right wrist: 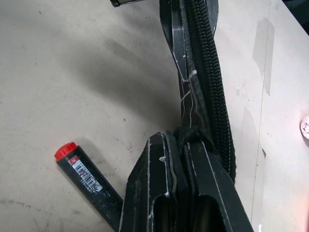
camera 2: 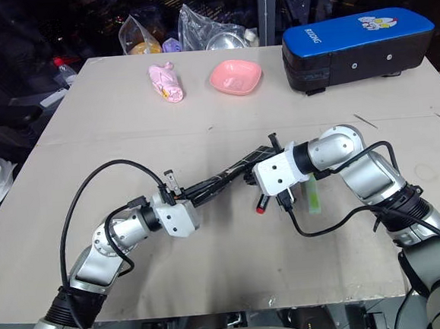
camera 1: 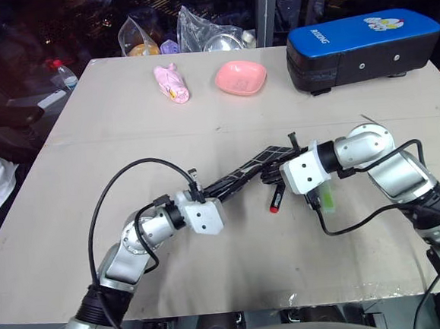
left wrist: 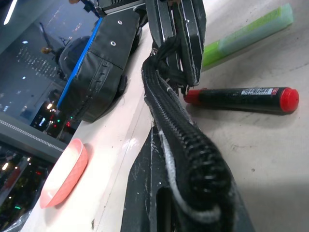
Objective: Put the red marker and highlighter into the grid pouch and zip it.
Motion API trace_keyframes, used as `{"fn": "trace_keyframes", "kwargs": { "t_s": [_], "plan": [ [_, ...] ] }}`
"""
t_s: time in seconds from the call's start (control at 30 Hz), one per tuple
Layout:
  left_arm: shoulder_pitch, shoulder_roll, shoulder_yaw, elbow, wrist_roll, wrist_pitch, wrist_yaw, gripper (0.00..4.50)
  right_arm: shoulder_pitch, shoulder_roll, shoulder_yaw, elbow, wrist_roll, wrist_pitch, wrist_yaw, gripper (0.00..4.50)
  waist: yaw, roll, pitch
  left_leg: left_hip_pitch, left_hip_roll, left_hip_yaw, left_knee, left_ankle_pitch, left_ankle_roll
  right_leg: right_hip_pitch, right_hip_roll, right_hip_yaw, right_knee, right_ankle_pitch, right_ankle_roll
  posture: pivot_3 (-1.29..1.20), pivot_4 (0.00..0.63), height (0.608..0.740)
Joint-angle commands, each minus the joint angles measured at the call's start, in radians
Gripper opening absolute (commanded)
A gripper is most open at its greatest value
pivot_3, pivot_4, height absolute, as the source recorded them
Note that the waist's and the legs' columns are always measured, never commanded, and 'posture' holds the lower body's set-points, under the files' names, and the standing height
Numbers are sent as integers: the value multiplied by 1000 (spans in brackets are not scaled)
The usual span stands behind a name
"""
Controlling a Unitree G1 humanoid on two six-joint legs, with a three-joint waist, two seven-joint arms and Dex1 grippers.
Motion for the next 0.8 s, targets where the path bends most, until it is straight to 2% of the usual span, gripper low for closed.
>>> {"fn": "trace_keyframes", "kwargs": {
  "t_s": [0.03, 0.8],
  "plan": [
    [-11, -15, -11, -21, 2, -9, 3, 33, -18, 18, 6, -49, 3, -26, 12, 0, 0, 0, 0, 0, 0, 0, 0, 0, 0, 0, 0, 0, 0, 0, 0, 0, 150, 740],
    [-23, -37, -23, -10, 16, 4, 0, 33, -27, 89, 56, -78, -28, -53, 52, 0, 0, 0, 0, 0, 0, 0, 1, 0, 0, 0, 0, 0, 1, 0, 0, 0, 150, 740]
  ]
}}
